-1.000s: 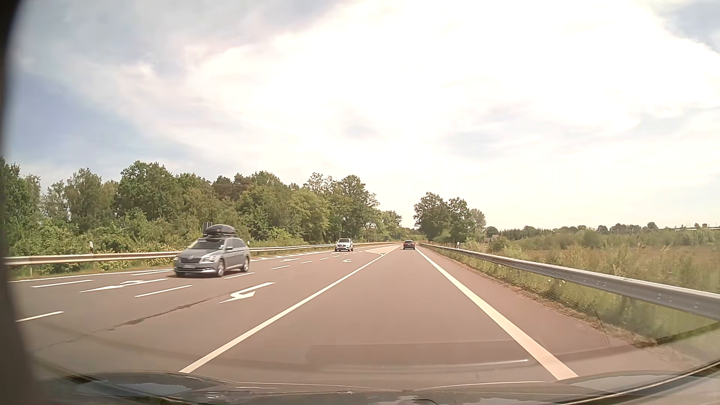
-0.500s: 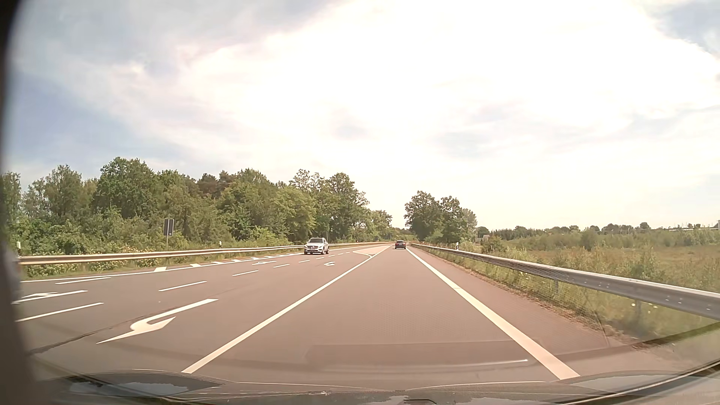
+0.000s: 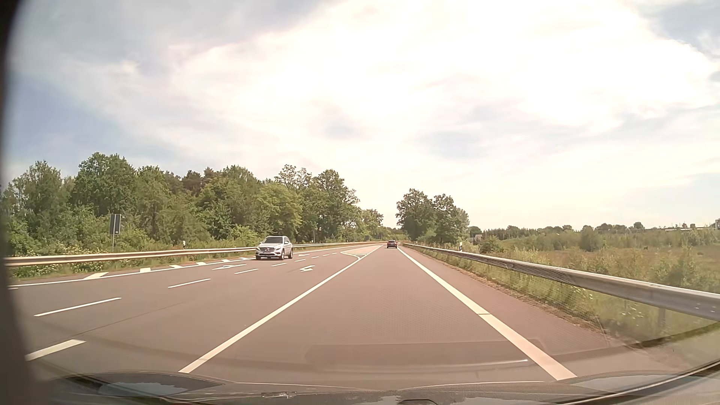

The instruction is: Follow the waypoints while adhering to traffic rules and regulations

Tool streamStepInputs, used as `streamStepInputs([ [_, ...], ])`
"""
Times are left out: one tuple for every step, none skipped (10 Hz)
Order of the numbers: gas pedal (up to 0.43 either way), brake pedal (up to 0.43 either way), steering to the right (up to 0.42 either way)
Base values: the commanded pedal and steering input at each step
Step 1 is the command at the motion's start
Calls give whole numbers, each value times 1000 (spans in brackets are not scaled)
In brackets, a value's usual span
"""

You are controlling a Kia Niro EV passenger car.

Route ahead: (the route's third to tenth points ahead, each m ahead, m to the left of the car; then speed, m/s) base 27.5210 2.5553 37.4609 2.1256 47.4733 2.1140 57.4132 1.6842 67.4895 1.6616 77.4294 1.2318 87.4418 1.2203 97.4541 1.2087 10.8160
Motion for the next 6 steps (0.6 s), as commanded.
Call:
streamStepInputs([
  [520, 0, 10],
  [512, 0, 9],
  [512, 0, 8],
  [488, 0, 6],
  [469, 0, 5],
  [449, 0, 4],
])
